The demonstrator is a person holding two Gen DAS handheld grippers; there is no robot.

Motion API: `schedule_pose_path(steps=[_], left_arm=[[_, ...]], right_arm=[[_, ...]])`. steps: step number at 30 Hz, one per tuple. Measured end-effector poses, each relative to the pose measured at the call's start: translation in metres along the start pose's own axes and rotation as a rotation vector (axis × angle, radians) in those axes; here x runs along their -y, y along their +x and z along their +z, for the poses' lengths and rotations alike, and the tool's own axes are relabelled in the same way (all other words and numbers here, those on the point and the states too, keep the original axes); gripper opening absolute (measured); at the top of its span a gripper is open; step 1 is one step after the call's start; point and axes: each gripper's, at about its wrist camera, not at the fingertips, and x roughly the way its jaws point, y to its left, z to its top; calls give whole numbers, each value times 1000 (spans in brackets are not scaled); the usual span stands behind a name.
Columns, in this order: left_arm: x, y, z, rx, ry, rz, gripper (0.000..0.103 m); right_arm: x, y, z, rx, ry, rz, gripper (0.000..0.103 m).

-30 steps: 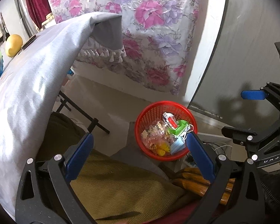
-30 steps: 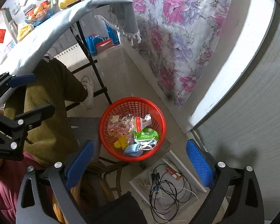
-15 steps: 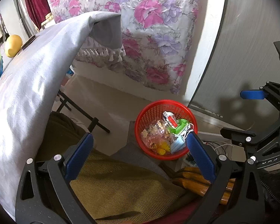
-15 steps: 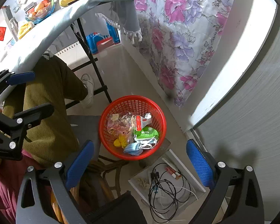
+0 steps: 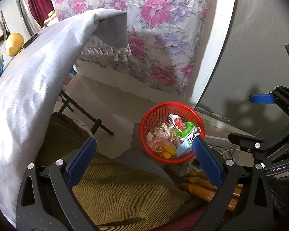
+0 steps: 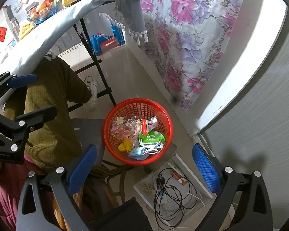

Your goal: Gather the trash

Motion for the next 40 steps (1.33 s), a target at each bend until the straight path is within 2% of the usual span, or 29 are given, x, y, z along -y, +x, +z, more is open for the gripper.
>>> schedule_pose_path(steps=[40], left_arm=[[4, -1, -1, 0, 22, 6, 96]], right_arm=[[-5, -1, 1, 3, -8, 7, 97]])
